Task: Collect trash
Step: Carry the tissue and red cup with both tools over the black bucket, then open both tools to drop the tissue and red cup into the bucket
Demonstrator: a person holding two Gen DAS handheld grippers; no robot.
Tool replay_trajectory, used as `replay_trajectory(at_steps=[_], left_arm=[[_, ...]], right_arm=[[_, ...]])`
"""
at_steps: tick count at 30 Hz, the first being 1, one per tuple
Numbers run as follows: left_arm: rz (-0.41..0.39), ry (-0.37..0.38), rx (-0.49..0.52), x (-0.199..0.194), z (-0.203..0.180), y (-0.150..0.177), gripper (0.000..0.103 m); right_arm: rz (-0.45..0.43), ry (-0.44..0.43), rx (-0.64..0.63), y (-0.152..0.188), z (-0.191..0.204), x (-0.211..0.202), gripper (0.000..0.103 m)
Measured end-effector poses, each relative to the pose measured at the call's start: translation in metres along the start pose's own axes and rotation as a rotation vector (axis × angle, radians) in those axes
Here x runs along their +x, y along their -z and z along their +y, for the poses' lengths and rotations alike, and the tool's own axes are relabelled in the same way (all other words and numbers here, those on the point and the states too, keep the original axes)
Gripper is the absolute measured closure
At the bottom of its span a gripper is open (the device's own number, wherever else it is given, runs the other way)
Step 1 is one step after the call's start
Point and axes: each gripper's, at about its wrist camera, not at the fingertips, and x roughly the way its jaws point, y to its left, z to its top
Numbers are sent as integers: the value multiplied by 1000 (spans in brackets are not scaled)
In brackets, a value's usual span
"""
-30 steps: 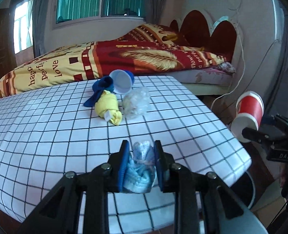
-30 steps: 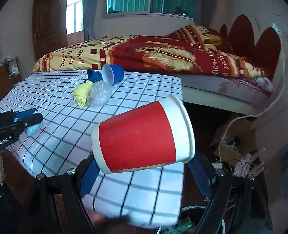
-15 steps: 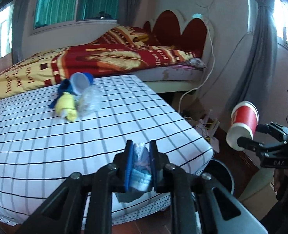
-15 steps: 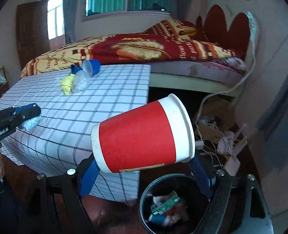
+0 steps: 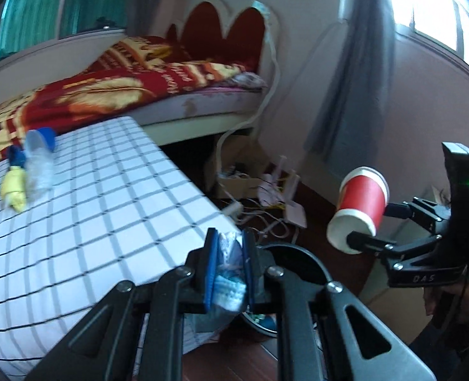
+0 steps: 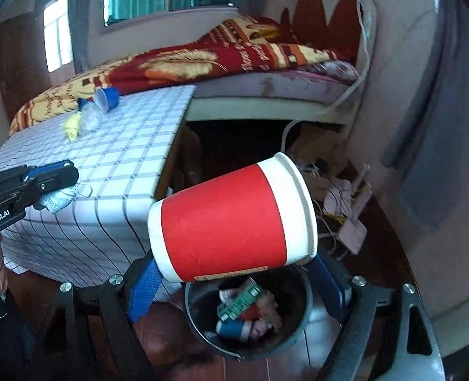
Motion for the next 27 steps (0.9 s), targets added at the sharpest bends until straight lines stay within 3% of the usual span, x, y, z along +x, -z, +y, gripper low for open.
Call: replay_trajectory(at_steps=[12, 19, 25, 27], left_arm=[[122, 139, 52, 45, -64, 22, 87], [232, 184, 65, 92, -80, 36, 87], [312, 202, 85, 124, -87, 50, 87], [358, 229, 73, 139, -86, 56, 80]], right_arm=[[108, 34, 32, 65, -47, 10, 17], [165, -17, 26, 94, -66, 37, 17], [214, -72, -54, 104, -64, 71, 17], [238, -104, -76, 108, -63, 85, 16]])
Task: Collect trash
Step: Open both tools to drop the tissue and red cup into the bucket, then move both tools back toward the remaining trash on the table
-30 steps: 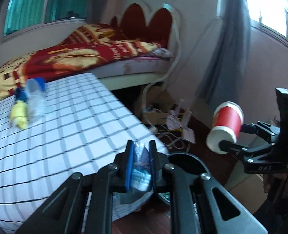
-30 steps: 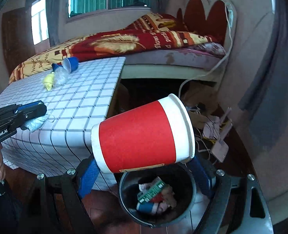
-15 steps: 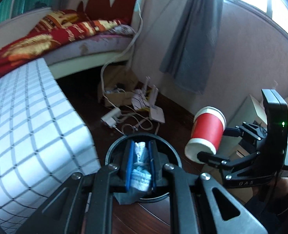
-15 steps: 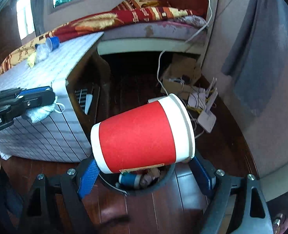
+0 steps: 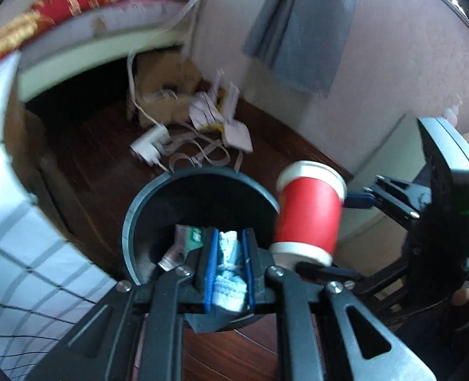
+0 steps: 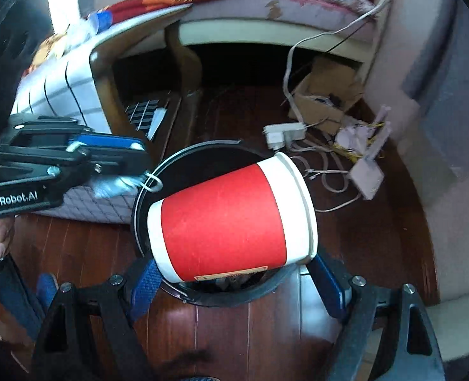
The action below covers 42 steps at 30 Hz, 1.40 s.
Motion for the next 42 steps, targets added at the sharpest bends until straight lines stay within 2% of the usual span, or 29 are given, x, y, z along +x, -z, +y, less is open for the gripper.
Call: replay_trajectory(at_steps=[1, 2, 3, 4, 5, 11, 13, 29, 42], left_arm=[[-2, -2, -15, 6, 4, 2, 69], [12, -32, -31, 13, 8, 5, 55], [33, -44, -47, 19, 13, 8, 26], [37, -54, -57, 22, 17, 10, 10], [45, -77, -63, 25, 20, 14, 8], [26, -211, -46, 19, 23, 36, 3], [18, -232, -54, 15, 23, 40, 3], [-77, -290, -71, -33, 21, 38, 3], [-186, -350, -78, -94, 12, 39, 0]], right_arm=[[19, -6, -25, 1, 2, 12, 15], [23, 3, -33, 2, 1, 19, 7], [45, 21, -29, 6, -2, 30, 0], [68, 26, -39, 11, -4, 38, 0], [76, 32, -44, 15, -7, 43, 0], [90, 93, 52, 23, -30, 46, 0], [80, 104, 69, 20, -31, 43, 0], [-7, 114, 71, 3, -1, -2, 0], [-99, 97, 74, -11, 23, -56, 0]])
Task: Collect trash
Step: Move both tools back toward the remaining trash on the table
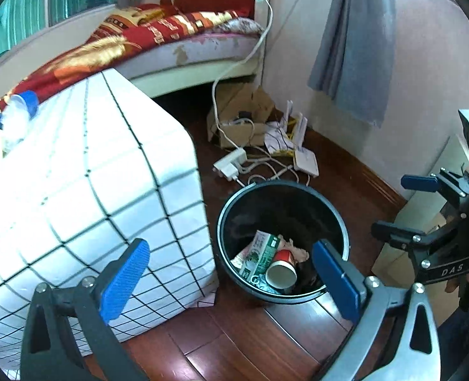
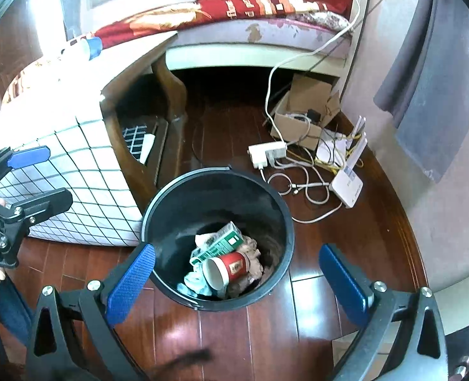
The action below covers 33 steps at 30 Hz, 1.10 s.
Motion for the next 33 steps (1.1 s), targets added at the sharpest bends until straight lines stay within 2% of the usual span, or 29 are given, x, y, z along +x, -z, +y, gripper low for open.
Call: replay_trajectory(at_steps=[11, 16, 20, 25, 29, 33], left_arm=[[-104, -67, -48, -45, 32, -17, 0], [-148, -103, -110, -62, 65, -19, 0], [-191, -172, -152, -76, 94, -16, 0], [-136, -250, -217, -83, 145, -13, 0], [-140, -321, -280, -92, 184, -8, 0], [-152, -351, -326, -101, 217, -6, 0]], right_arm=[[-108, 3, -52, -38, 32, -43, 0], [-157, -13, -81, -65, 57, -53, 0], [-189, -45, -120, -85, 87, -56, 0], [-156, -83, -166, -113, 126, -45, 0], [-150, -127, -185, -138, 157, -35, 0], [-176, -158, -224, -162, 192, -28, 0]])
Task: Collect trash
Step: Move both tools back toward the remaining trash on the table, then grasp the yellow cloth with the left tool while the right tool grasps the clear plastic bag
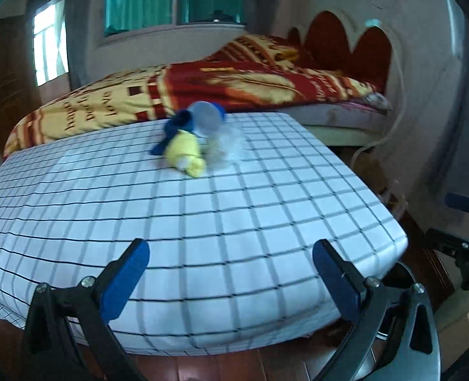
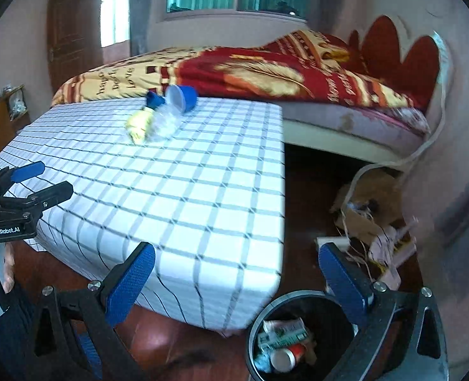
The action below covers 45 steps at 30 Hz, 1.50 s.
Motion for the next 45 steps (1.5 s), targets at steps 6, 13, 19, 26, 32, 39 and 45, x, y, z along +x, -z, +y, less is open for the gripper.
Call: replay_trajectory(at_steps=[6, 13, 19, 26, 32, 39, 45], left_arm=[[6, -66, -2, 11, 31, -9, 0], [-4, -91, -47, 37, 63, -31, 6], [17, -87, -44, 70, 79, -50, 20], [55, -92, -37, 111, 93, -65, 20], [79, -75, -40, 137, 96, -75, 20], [103, -25, -40, 164, 80, -87, 20], [143, 1, -35, 186, 67, -97, 26]], right_arm=[[-12, -62, -48, -36, 36, 29, 0], [-6, -129, -70, -76, 68, 79, 13], [3, -168, -63, -111, 79, 127, 21], [28, -204, -61, -144, 87, 183, 26], [66, -251, -62, -168, 94, 233, 35], [96, -297, -32, -171, 76, 261, 69], [88, -254, -9, -169, 48, 259, 71]])
